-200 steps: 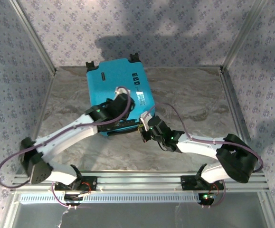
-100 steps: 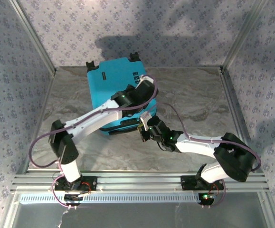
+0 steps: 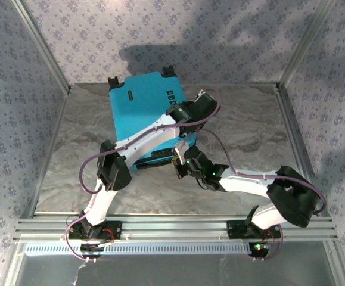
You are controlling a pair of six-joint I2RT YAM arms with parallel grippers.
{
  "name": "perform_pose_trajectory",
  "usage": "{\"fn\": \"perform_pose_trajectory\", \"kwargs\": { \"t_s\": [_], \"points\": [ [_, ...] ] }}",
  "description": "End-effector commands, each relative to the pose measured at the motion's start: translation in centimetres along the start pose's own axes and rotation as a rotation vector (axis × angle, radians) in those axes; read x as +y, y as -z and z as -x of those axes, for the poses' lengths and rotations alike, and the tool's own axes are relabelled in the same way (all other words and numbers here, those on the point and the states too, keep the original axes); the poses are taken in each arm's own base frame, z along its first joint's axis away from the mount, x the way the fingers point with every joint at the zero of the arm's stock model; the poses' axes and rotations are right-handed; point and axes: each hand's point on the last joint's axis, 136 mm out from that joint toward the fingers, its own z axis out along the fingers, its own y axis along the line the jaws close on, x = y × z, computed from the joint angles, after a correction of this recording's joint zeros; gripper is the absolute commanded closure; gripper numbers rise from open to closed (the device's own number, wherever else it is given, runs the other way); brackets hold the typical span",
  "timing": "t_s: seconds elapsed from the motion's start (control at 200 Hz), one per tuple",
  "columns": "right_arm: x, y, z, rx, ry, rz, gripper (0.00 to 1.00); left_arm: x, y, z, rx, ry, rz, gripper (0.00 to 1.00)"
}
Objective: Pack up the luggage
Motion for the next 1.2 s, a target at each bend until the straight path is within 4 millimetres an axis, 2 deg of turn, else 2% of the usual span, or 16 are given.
{"fn": "perform_pose_trajectory", "kwargs": {
  "t_s": [0.0, 0.185, 0.305, 0.32, 0.39, 0.655, 0.8, 0.874, 0.964, 1.094, 1.194],
  "points": [
    [1.2, 0.0, -0.7, 0.021, 0.030, 0.035, 1.00, -0.2, -0.8, -2.3, 0.087, -0.067, 0.022, 0.35],
    [-2.2, 0.6, -1.5, 0.059, 0.046, -0.125, 1.00, 0.6, -0.5, -4.6, 0.120, -0.082, 0.042, 0.36],
    [-4.5, 1.3, -1.9, 0.079, 0.029, -0.215, 1.00, 1.7, 0.3, -5.0, 0.110, -0.063, 0.049, 0.37],
    [-4.8, 1.4, -1.9, 0.081, 0.028, -0.223, 1.00, 1.6, 0.0, -5.8, 0.126, -0.072, 0.050, 0.37],
    [-6.0, 1.8, -2.2, 0.087, 0.021, -0.265, 1.00, 2.1, 0.2, -6.3, 0.131, -0.066, 0.052, 0.37],
    [-10.1, 2.9, -2.6, 0.071, -0.052, -0.343, 1.00, 3.3, -0.2, -7.7, 0.139, -0.005, 0.032, 0.39],
    [-11.9, 3.2, -2.3, 0.044, -0.106, -0.326, 1.00, 3.8, -0.2, -8.3, 0.142, 0.009, 0.037, 0.40],
    [-11.3, 3.2, -1.9, 0.031, -0.101, -0.284, 1.00, 4.0, 0.0, -8.6, 0.141, 0.015, 0.038, 0.41],
    [-9.6, 3.1, -1.7, 0.026, -0.076, -0.222, 1.00, 3.9, 0.5, -9.4, 0.142, 0.022, 0.008, 0.41],
    [-6.1, 2.8, -2.0, 0.014, -0.041, -0.116, 1.00, 4.4, 1.6, -11.2, 0.143, 0.037, -0.006, 0.42],
    [-2.3, 2.6, -2.3, 0.006, -0.008, -0.015, 1.00, 5.5, 2.7, -13.4, 0.154, 0.039, 0.006, 0.42]
  ]
}}
